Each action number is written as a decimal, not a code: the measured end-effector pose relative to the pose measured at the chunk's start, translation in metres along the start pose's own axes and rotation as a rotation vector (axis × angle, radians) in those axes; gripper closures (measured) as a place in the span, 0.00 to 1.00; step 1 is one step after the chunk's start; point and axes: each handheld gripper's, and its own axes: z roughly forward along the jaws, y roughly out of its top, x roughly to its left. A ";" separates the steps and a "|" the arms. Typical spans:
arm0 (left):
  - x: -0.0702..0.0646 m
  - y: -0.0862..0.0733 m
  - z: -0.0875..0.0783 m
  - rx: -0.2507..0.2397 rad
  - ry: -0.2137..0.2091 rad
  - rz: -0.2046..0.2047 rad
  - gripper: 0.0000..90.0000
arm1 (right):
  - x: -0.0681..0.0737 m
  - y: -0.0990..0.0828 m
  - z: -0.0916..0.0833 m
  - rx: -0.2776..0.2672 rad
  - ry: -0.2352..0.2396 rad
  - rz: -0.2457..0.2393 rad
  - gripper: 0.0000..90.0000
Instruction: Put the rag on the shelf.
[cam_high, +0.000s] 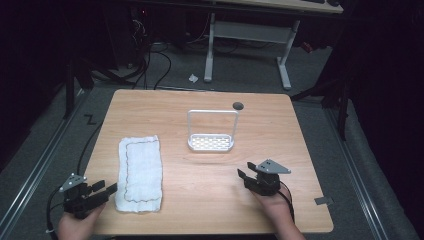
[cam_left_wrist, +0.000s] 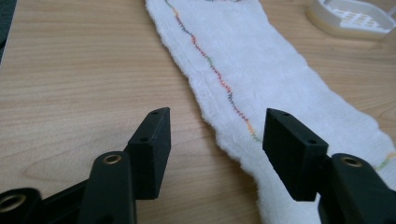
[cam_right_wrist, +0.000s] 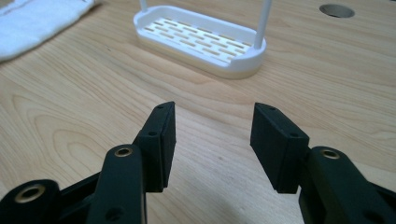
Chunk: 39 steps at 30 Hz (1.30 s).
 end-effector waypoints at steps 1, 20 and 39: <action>0.000 0.000 0.000 0.000 0.000 0.000 0.47 | 0.000 0.000 0.000 0.000 0.000 0.000 0.56; -0.033 0.033 0.036 0.072 -0.012 0.160 0.96 | -0.004 -0.007 -0.001 0.013 -0.002 0.036 0.56; -0.092 0.010 0.068 0.177 -0.142 0.298 1.00 | -0.001 -0.007 0.006 0.034 0.024 0.037 0.56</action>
